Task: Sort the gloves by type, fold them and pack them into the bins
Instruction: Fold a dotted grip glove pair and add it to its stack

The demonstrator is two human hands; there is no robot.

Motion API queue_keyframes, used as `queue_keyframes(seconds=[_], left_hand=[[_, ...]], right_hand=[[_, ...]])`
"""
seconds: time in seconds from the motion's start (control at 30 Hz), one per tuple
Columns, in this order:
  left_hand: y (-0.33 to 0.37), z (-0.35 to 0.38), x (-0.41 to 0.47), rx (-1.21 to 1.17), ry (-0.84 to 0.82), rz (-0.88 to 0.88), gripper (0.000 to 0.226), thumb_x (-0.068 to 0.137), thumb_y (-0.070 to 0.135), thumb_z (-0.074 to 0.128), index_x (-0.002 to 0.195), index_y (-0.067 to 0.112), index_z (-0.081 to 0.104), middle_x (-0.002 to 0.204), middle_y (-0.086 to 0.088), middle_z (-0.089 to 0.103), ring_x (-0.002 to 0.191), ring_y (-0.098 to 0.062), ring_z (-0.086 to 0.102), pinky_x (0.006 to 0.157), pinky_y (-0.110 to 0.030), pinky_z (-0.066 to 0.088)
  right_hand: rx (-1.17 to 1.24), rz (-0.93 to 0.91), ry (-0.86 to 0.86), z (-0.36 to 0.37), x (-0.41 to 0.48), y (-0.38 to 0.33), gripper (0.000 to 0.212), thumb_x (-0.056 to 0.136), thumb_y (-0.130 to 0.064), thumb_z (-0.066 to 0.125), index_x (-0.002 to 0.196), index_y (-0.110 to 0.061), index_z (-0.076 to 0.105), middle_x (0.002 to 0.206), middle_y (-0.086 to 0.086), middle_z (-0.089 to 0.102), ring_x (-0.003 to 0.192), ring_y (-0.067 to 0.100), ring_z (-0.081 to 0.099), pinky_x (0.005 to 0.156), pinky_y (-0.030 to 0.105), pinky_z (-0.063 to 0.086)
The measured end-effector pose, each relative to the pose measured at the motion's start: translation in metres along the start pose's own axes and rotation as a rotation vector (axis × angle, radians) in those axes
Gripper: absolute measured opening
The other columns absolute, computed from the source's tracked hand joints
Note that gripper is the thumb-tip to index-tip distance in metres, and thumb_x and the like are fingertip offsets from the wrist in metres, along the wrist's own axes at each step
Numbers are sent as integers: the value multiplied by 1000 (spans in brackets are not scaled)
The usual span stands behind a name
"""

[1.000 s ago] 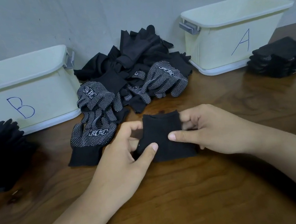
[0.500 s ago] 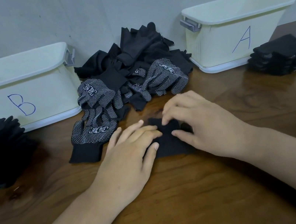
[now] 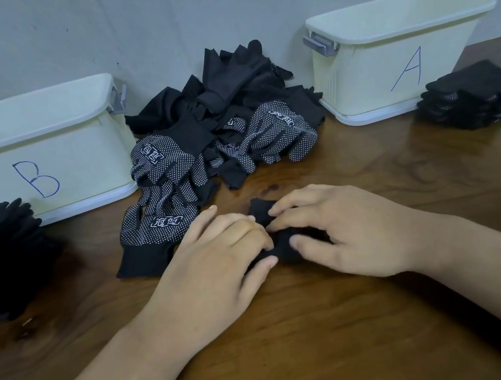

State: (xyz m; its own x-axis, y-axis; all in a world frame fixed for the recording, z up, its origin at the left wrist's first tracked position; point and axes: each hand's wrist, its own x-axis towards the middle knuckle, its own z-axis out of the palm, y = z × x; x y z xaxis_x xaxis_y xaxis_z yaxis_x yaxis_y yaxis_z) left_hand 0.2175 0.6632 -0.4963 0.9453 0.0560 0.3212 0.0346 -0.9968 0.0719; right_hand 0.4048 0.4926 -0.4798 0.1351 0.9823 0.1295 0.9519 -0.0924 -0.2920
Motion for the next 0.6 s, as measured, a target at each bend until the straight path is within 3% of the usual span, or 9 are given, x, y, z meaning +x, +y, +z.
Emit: queue_keyframes(seconds=[0.1, 0.33, 0.43, 0.5, 0.6], left_hand=[[1, 2, 3, 12, 44, -2, 27, 107, 47, 46, 112, 31, 67, 116, 16, 68, 127, -11, 61, 121, -44, 36], [2, -1, 3, -63, 37, -32, 30, 105, 53, 51, 121, 31, 62, 120, 19, 65, 127, -6, 58, 125, -38, 28], [-1, 0, 4, -115, 108, -83, 21, 104, 41, 56, 120, 31, 63, 114, 20, 65, 115, -6, 61, 122, -36, 32], [1, -3, 4, -232, 168, -162, 12, 105, 35, 62, 116, 31, 65, 106, 20, 66, 103, -4, 62, 109, -29, 41], [9, -9, 4, -537, 262, -358, 10, 101, 30, 69, 110, 33, 68, 99, 18, 71, 92, -4, 68, 81, -18, 48]], right_hand=[[-90, 6, -16, 5, 0, -6, 61, 93, -76, 46, 141, -41, 60, 151, -20, 52, 138, 4, 47, 115, 32, 41], [-79, 22, 80, 6, 6, -12, 42, 97, -51, 40, 125, -37, 68, 129, -16, 71, 121, 9, 65, 101, 38, 54], [24, 70, 124, 1, 6, -8, 31, 99, -50, 46, 119, -42, 68, 106, -17, 74, 97, 6, 68, 84, 39, 55], [193, 114, 175, 0, 4, -4, 18, 102, -44, 59, 115, -43, 71, 94, -16, 75, 85, 7, 69, 78, 36, 56], [582, 148, 298, -3, 5, -5, 9, 99, -25, 76, 106, -30, 80, 93, -9, 79, 84, 8, 73, 78, 28, 57]])
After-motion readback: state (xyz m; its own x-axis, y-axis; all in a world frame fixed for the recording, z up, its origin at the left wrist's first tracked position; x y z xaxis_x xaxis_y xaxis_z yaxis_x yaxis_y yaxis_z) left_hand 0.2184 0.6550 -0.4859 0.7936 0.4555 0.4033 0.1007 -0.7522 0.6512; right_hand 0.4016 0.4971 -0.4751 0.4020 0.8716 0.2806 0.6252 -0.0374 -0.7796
